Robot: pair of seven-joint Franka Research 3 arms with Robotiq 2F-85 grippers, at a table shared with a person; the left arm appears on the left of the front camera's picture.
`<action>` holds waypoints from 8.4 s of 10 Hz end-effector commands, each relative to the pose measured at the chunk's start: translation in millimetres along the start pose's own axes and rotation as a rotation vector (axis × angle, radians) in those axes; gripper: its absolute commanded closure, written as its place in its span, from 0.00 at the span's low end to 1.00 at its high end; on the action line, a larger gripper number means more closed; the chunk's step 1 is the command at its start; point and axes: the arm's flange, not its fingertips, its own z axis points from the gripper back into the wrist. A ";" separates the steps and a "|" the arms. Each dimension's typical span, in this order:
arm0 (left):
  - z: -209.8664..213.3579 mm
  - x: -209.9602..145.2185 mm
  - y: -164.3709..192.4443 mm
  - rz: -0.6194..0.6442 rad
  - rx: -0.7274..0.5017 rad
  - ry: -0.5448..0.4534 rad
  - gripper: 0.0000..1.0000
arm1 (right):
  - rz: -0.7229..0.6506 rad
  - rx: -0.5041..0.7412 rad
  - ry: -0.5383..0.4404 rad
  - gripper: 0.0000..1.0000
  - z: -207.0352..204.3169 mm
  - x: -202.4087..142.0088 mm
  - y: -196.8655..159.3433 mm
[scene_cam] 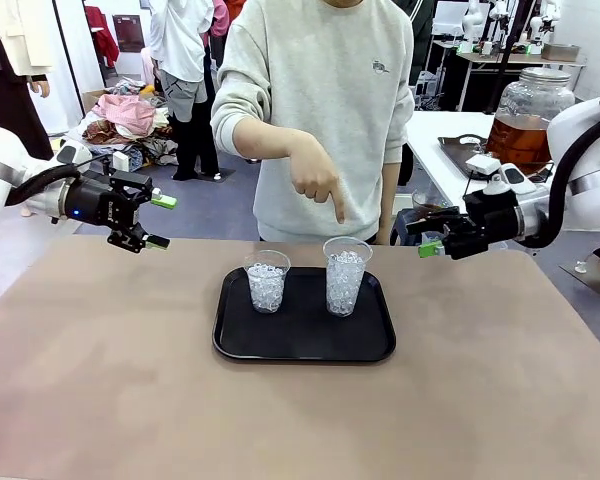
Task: Pour the drink into the iced cup.
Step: Pick up the iced cup indicated by the human and present it to them, then open the gripper to release the iced cup you were holding.
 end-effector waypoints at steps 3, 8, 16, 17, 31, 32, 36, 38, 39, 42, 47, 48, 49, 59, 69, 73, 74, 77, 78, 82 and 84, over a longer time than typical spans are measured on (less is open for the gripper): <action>0.8 -0.6 -2.9 -0.004 0.004 -0.005 0.00 | -0.014 0.004 -0.015 0.00 -10.6 -10.4 -1.7; 0.8 -0.6 -2.9 -0.004 0.004 -0.005 0.00 | -0.004 -0.002 -0.026 0.00 -9.5 -14.8 -2.7; 0.8 -0.6 -2.9 -0.004 0.004 -0.005 0.00 | 0.168 -0.033 -0.149 0.00 -64.7 -71.8 -30.4; 0.8 -0.6 -2.9 -0.004 0.004 -0.005 0.00 | 0.163 -0.040 -0.173 0.00 -70.9 -78.6 -33.6; 0.8 -0.6 -2.9 -0.004 0.004 -0.005 0.00 | 0.117 0.029 -0.206 0.00 -123.6 -100.2 -32.3; 0.8 -0.6 -2.9 -0.004 0.004 -0.005 0.00 | 0.117 0.033 -0.206 0.00 -126.1 -99.7 -32.2; 0.8 -0.6 -2.9 -0.004 0.004 -0.005 0.00 | 0.113 0.037 -0.213 0.00 -139.4 -99.0 -31.4; 0.8 -0.6 -2.9 -0.004 0.004 -0.005 0.00 | 0.101 0.036 -0.216 0.00 -145.5 -97.7 -31.2; 0.8 -0.6 -2.9 -0.004 0.004 -0.005 0.00 | 0.090 0.020 -0.219 0.00 -148.2 -98.2 -32.2; 0.8 -0.6 -2.9 -0.004 0.004 -0.005 0.00 | 0.057 -0.001 -0.239 0.00 -158.1 -96.2 -35.2; 0.8 -0.6 -2.9 -0.004 0.004 -0.005 0.00 | 0.025 -0.002 -0.247 0.00 -167.3 -92.9 -37.9; 0.8 -0.6 -2.9 -0.004 0.004 -0.005 0.00 | 0.018 0.004 -0.241 0.02 -167.3 -92.2 -37.6; 0.8 -0.6 -2.9 -0.004 0.004 -0.005 0.00 | 0.001 0.004 -0.224 0.17 -168.4 -91.4 -37.4; 0.8 -0.6 -2.9 -0.004 0.004 -0.005 0.00 | 0.002 0.080 -0.275 0.34 -132.4 -36.4 -44.9; 0.8 -0.6 -2.9 -0.004 0.004 -0.005 0.00 | 0.065 0.067 -0.241 0.34 -110.1 16.2 -60.3; 0.8 -0.6 -2.9 -0.004 0.004 -0.005 0.00 | 0.065 0.067 -0.241 0.34 -110.1 16.2 -60.3; 0.8 -0.6 -2.9 -0.004 0.004 -0.005 0.00 | 0.065 0.067 -0.241 0.34 -110.1 16.2 -60.3; 0.8 -0.6 -2.9 -0.004 0.004 -0.005 0.00 | 0.065 0.067 -0.241 0.34 -110.1 16.2 -60.3; 0.8 -0.6 -2.9 -0.004 0.004 -0.005 0.00 | 0.065 0.067 -0.241 0.34 -110.1 16.2 -60.3; 0.8 -0.6 -2.9 -0.004 0.004 -0.005 0.00 | 0.065 0.067 -0.241 0.34 -110.1 16.2 -60.3; 0.8 -0.6 -2.9 -0.004 0.004 -0.005 0.00 | 0.065 0.067 -0.241 0.34 -110.1 16.2 -60.3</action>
